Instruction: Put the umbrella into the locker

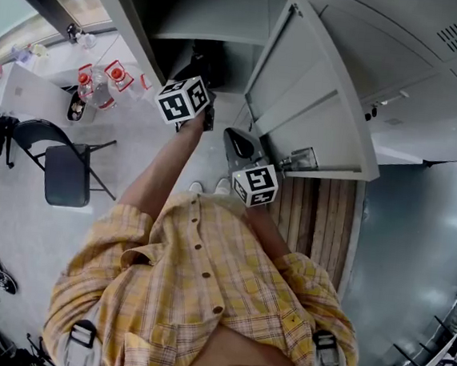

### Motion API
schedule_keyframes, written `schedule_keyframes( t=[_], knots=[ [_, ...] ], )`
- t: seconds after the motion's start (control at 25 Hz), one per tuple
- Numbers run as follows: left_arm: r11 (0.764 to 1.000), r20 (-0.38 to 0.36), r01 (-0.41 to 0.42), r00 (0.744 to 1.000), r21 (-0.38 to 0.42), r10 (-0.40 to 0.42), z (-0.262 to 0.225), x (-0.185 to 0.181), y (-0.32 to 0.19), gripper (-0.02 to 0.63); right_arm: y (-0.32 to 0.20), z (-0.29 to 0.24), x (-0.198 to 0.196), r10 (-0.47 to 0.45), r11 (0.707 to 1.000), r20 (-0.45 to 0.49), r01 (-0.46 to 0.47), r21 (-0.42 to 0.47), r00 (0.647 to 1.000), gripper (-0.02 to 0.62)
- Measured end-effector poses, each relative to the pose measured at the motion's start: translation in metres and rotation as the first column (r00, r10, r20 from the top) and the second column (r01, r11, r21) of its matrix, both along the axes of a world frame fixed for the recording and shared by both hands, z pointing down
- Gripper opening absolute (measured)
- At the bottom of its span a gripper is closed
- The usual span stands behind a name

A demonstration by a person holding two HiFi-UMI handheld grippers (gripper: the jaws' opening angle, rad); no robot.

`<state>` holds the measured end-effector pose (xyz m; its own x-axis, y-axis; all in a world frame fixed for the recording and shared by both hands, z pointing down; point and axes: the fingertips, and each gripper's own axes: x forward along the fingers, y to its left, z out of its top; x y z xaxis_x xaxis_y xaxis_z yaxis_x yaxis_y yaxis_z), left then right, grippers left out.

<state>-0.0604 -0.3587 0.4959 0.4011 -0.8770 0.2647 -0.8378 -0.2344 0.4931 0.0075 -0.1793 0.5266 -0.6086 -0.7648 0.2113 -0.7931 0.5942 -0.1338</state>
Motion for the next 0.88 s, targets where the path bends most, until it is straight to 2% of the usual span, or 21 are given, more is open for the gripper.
schedule_keyframes(
  t=[0.12, 0.56, 0.88],
  knots=[
    [1.000, 0.002, -0.002, 1.000, -0.002, 0.002, 0.001, -0.001, 0.006, 0.009, 0.000, 0.000, 0.001, 0.003, 1.000, 0.001, -0.003, 0.001, 1.000, -0.002],
    [1.000, -0.015, -0.019, 1.000, 0.010, 0.019, -0.002, -0.009, 0.028, 0.006, -0.001, -0.004, -0.001, -0.001, 1.000, 0.006, 0.001, 0.008, 1.000, -0.002],
    [0.998, 0.039, -0.059, 0.998, 0.026, 0.058, 0.005, -0.010, 0.050, 0.006, 0.000, -0.006, -0.004, -0.006, 1.000, -0.010, 0.006, 0.021, 1.000, -0.002]
  ],
)
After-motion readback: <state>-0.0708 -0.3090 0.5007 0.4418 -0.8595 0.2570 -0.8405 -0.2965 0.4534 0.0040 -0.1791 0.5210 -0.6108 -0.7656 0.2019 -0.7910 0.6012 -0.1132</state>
